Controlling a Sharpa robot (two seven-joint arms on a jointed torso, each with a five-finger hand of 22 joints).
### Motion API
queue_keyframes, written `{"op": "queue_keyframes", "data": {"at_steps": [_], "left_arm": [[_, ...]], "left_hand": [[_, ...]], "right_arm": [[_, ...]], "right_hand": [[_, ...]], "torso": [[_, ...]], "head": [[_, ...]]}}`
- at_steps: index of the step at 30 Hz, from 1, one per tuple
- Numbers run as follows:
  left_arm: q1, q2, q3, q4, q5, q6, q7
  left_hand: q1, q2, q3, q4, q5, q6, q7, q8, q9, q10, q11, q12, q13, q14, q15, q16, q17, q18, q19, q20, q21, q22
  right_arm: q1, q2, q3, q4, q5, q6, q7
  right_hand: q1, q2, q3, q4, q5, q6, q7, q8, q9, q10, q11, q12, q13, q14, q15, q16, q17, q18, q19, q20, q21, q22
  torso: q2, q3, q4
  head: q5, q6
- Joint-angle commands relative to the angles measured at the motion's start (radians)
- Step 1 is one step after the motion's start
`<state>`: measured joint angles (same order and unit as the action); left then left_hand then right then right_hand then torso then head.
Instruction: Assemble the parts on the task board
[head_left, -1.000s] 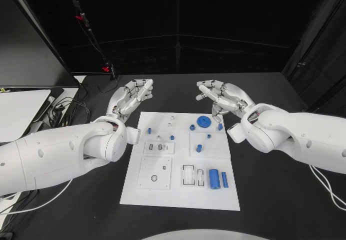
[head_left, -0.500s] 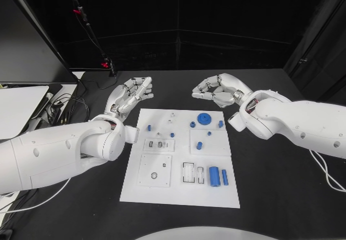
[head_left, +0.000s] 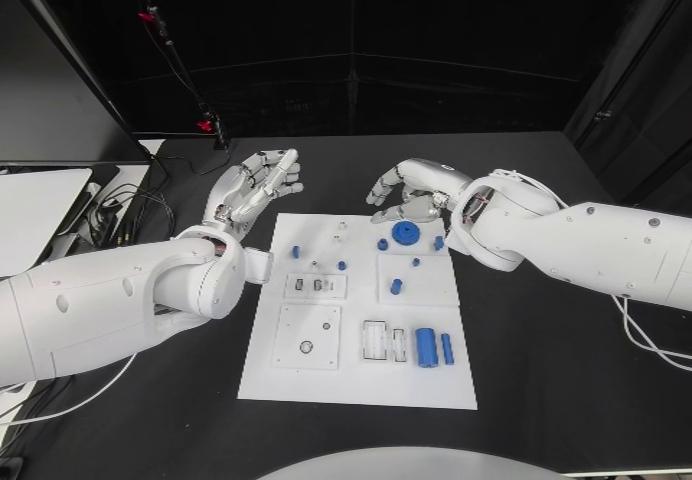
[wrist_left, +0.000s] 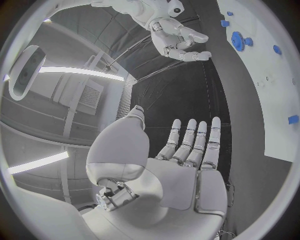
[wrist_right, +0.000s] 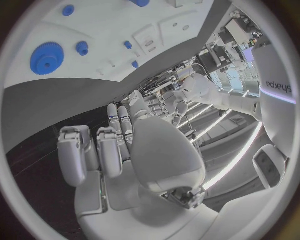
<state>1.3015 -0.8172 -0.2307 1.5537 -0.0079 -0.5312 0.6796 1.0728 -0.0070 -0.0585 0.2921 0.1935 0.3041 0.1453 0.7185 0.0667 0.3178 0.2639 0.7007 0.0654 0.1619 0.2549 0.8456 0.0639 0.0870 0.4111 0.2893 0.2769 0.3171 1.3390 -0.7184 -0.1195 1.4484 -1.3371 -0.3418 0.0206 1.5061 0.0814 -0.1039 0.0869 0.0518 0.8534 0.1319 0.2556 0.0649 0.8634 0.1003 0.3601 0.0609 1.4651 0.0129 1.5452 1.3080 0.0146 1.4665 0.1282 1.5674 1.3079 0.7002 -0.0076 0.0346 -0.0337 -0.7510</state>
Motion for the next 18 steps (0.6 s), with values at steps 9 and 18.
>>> {"op": "queue_keyframes", "data": {"at_steps": [9,18], "left_arm": [[0.002,-0.005,0.0,0.003,-0.01,0.023,0.24],[0.002,-0.005,0.0,0.003,-0.01,0.025,0.238]], "left_hand": [[0.0,0.013,-0.007,0.002,0.008,0.005,0.151,-0.007,-0.001,0.005,-0.002,0.003,-0.002,0.007,0.003,0.004,0.0,0.011,0.006,0.001,0.006,-0.001],[0.0,0.014,-0.007,0.002,0.009,0.005,0.151,-0.007,-0.002,0.005,-0.002,0.003,-0.002,0.007,0.003,0.004,0.0,0.011,0.005,0.001,0.006,-0.001]], "right_arm": [[-0.005,0.059,0.0,-0.029,-0.332,0.171,-0.177],[-0.012,0.085,0.0,-0.055,-0.361,0.237,-0.213]], "right_hand": [[0.013,-0.024,0.004,0.007,-0.004,0.011,-0.013,-0.039,0.0,0.004,-0.024,-0.049,0.001,0.078,-0.029,-0.004,0.123,-0.005,0.08,-0.029,-0.007,0.225],[0.009,-0.027,0.005,0.016,-0.005,0.018,-0.012,-0.049,0.001,0.012,-0.024,-0.06,0.002,0.074,-0.033,-0.01,0.103,-0.003,0.072,-0.035,-0.01,0.214]], "torso": [[0.005,0.001,0.0043],[0.003,0.0008,0.0031]], "head": [[0.002,-0.01],[0.003,-0.019]]}}
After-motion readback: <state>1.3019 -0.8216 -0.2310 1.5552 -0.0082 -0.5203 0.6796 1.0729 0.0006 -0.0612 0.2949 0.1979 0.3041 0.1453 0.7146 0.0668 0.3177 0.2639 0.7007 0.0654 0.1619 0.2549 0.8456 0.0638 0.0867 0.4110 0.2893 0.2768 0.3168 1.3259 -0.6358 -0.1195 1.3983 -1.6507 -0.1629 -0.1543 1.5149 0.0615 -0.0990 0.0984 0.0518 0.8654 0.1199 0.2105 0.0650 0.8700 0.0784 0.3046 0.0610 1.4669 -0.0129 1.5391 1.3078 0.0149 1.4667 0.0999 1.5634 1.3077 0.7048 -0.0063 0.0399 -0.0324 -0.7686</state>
